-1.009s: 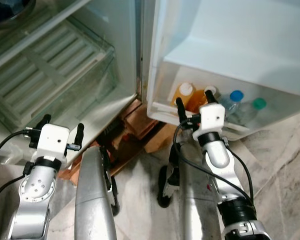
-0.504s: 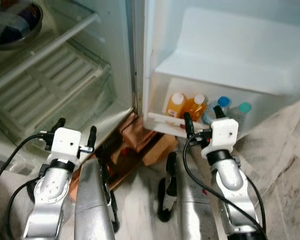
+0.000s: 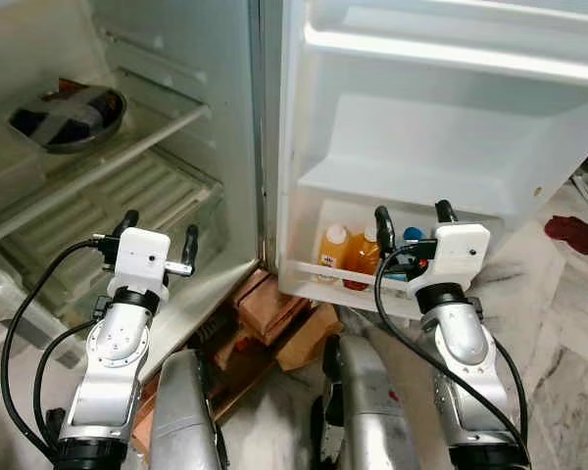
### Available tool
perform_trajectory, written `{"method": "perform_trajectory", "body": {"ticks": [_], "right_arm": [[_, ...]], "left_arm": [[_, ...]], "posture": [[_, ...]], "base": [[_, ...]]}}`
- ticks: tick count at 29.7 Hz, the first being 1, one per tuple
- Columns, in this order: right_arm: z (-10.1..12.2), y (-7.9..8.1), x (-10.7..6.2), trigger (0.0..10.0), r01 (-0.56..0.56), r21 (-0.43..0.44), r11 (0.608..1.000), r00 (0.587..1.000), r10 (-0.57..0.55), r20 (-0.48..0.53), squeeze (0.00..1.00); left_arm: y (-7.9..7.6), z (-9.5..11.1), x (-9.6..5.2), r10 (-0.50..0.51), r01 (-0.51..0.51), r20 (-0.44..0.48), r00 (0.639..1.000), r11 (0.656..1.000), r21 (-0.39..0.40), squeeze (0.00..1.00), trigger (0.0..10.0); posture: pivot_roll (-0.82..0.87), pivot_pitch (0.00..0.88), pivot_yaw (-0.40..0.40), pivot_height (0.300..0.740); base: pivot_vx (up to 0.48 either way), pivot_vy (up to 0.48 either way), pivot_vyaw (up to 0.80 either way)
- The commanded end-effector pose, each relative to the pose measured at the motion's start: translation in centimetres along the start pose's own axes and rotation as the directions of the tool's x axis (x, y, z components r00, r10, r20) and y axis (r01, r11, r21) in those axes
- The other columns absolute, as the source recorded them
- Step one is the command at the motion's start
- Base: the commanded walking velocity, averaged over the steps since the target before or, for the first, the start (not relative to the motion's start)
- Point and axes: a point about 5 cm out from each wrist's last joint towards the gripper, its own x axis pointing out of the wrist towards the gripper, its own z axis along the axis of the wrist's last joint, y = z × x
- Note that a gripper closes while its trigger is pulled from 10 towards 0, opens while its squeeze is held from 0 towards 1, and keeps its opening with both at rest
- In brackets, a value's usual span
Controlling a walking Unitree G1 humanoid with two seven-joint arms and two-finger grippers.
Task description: Restocking fridge
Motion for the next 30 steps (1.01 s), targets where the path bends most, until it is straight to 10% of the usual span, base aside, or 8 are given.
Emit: {"method": "perform_trajectory", "body": {"ticks": [1,18,30], "right_arm": [[-0.1,-0.2,0.3,10.0,0.009,0.0,1.0,1.0,-0.009,-0.011,0.0],[-0.5,-1.1,0.3,10.0,0.036,-0.001,0.999,0.998,-0.036,-0.051,0.0],[-3.6,-1.7,-0.9,10.0,0.126,-0.006,0.992,0.959,-0.124,-0.256,0.0]], "left_arm": [[0.4,0.1,0.1,0.035,-0.034,0.014,0.999,0.999,-0.006,0.0,10.0],[-0.3,-0.1,0.4,0.015,-0.015,0.026,1.0,1.0,0.003,0.0,10.0],[-0.3,-0.9,-0.8,0.008,-0.007,-0.021,1.0,0.999,0.032,0.0,10.0]], "posture": [[0.0,0.0,-0.039,0.638],[-0.02,0.0,-0.072,0.716],[-0.01,0.038,-0.065,0.736]], "base": [[0.0,0.0,0.0],[0.0,0.0,0.0],[0.0,0.0,0.0]]}}
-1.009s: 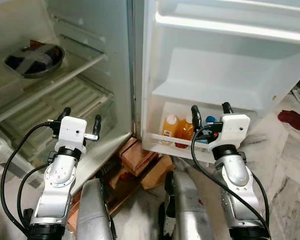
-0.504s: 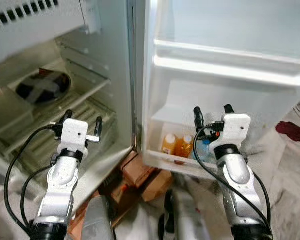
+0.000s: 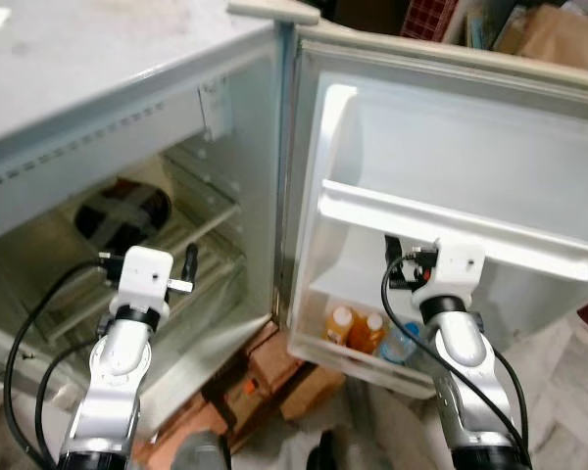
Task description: Restocking fridge
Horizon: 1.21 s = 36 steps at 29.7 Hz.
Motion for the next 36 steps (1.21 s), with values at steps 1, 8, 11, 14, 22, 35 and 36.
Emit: {"method": "perform_trajectory", "body": {"ticks": [1,8,11,14,22,35,36], "right_arm": [[-1.1,-0.8,0.0,10.0,0.049,0.02,0.999,0.995,-0.048,-0.084,0.0],[-1.3,-0.7,-0.7,10.0,0.039,-0.036,0.999,0.995,-0.042,-0.094,0.0],[-1.2,-0.1,-0.8,10.0,0.019,-0.029,0.999,0.996,-0.022,-0.086,0.0],[-0.9,0.2,-0.8,10.0,0.003,-0.013,1.0,0.997,-0.004,-0.076,0.0],[-0.4,0.2,-0.1,10.0,-0.006,0.051,0.999,0.997,0.009,-0.072,0.0],[0.8,0.6,0.3,10.0,-0.011,0.052,0.999,1.0,0.011,0.002,0.0],[0.8,0.5,0.4,10.0,-0.006,0.038,0.999,1.0,0.006,-0.002,0.0]], "left_arm": [[-0.1,0.4,0.2,0.0,0.0,0.008,1.0,1.0,0.002,0.0,10.0],[-0.2,0.7,0.5,-0.024,0.024,0.01,1.0,1.0,0.009,0.0,10.0],[-0.3,0.7,0.5,-0.027,0.027,0.011,1.0,1.0,0.01,0.0,10.0],[-0.3,0.8,0.6,-0.027,0.027,0.013,1.0,1.0,0.008,0.0,10.0],[-0.3,0.9,0.8,-0.025,0.025,0.016,1.0,1.0,0.008,0.0,10.0],[-0.3,1.1,1.1,-0.043,0.042,0.022,0.999,0.999,0.016,0.0,10.0],[-0.3,1.2,1.2,-0.044,0.043,0.023,0.999,0.999,0.017,0.0,10.0]], "posture": [[-0.01,0.041,-0.062,0.736],[-0.02,0.055,-0.046,0.736],[-0.02,0.059,-0.045,0.736],[-0.02,0.059,-0.045,0.736],[-0.01,0.058,-0.053,0.736],[0.0,0.043,-0.038,0.74],[0.0,0.042,-0.037,0.74]], "base": [[0.0,0.0,0.0],[-0.174,0.0,0.0],[-0.265,0.0,0.0],[-0.312,0.0,0.0],[-0.292,0.0,0.0],[-0.04,0.0,0.0],[0.0,0.0,0.0]]}}
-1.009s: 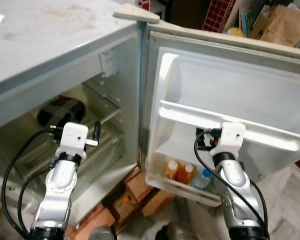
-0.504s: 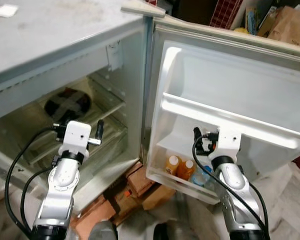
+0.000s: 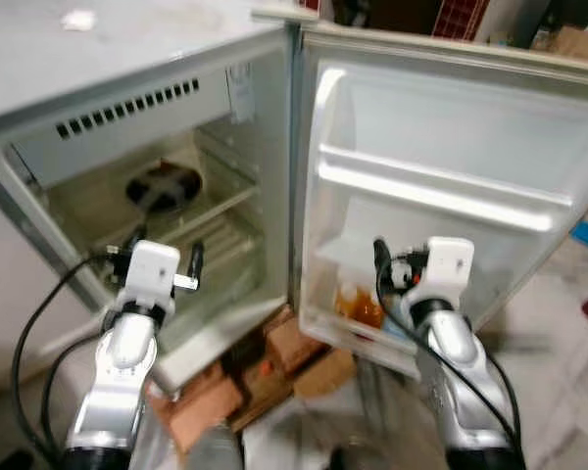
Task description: Restocking fridge
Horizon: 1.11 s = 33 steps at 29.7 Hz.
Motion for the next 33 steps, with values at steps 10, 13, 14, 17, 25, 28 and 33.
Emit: {"method": "perform_trajectory", "body": {"ticks": [10,13,14,17,25,28,33], "right_arm": [[0.7,0.8,0.4,10.0,-0.01,0.037,0.999,0.999,0.008,0.042,0.0],[0.7,0.9,0.5,10.0,-0.012,0.037,0.999,0.999,0.01,0.039,0.0],[0.8,0.8,0.6,10.0,-0.01,0.039,0.999,0.999,0.008,0.045,0.0],[0.8,0.6,0.6,10.0,-0.007,0.036,0.999,0.999,0.005,0.044,0.0],[0.4,0.9,0.5,10.0,-0.016,0.025,1.0,0.999,0.016,0.031,0.0],[0.4,0.9,0.5,10.0,-0.02,0.025,0.999,0.999,0.019,0.029,0.0],[0.3,1.0,0.6,10.0,-0.029,0.019,0.999,0.999,0.029,0.017,0.0]], "left_arm": [[-0.3,0.1,0.1,-0.012,0.012,0.011,1.0,1.0,-0.006,0.0,10.0],[-0.5,0.1,0.1,-0.011,0.011,0.008,1.0,1.0,-0.005,0.0,10.0],[-0.7,0.0,0.1,-0.006,0.006,-0.001,1.0,1.0,-0.022,0.0,10.0],[-0.9,0.0,0.2,-0.009,0.009,-0.007,1.0,1.0,-0.018,0.0,10.0],[-0.8,0.0,0.4,-0.011,0.011,0.0,1.0,1.0,-0.008,0.0,10.0],[-0.8,0.0,0.4,-0.012,0.012,0.0,1.0,1.0,-0.01,0.0,10.0],[-1.0,0.1,0.4,-0.017,0.017,0.002,1.0,1.0,-0.01,0.0,10.0]], "posture": [[0.0,0.035,-0.042,0.74],[0.0,0.035,-0.042,0.74],[0.0,0.035,-0.04,0.74],[-0.01,0.036,-0.039,0.74],[-0.01,0.04,-0.038,0.74],[-0.01,0.04,-0.038,0.74],[-0.01,0.045,-0.041,0.74]], "base": [[0.0,0.0,0.0],[0.0,0.0,0.0],[0.0,0.0,0.0],[0.0,0.0,0.0],[0.0,-0.107,0.0],[0.0,-0.287,0.0],[0.0,-0.302,0.0]]}}
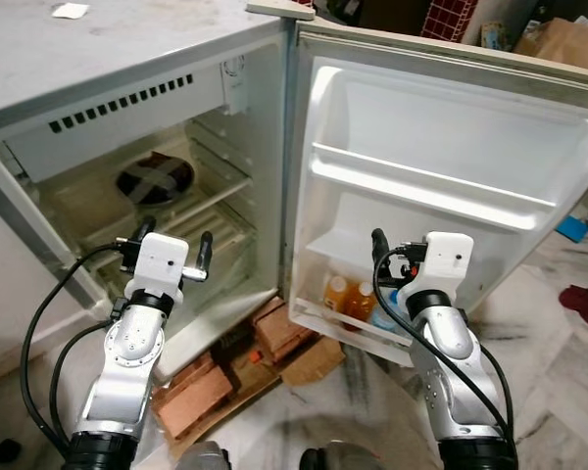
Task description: Restocking fridge
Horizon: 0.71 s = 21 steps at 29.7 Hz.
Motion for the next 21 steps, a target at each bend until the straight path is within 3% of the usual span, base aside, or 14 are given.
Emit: {"method": "perform_trajectory", "body": {"ticks": [1,13,21], "right_arm": [[-0.3,-0.4,0.0,10.0,0.005,-0.015,1.0,1.0,-0.005,-0.019,0.0],[-0.7,0.2,0.0,10.0,-0.033,-0.031,0.999,0.999,0.031,-0.045,0.0],[-1.9,1.1,-0.4,10.0,-0.115,-0.018,0.993,0.985,0.111,-0.13,0.0]], "left_arm": [[-0.3,0.1,0.1,-0.015,0.015,0.001,1.0,1.0,0.007,0.0,10.0],[-0.4,0.1,0.0,-0.026,0.026,0.001,1.0,1.0,-0.008,0.0,10.0],[-0.3,-0.1,0.0,-0.029,0.029,-0.004,1.0,1.0,-0.01,0.0,10.0]], "posture": [[-0.01,0.046,-0.041,0.74],[-0.01,0.052,-0.039,0.74],[-0.01,0.053,-0.045,0.74]], "base": [[0.0,-0.319,0.0],[0.0,-0.383,0.0],[-0.295,-0.343,0.0]]}}
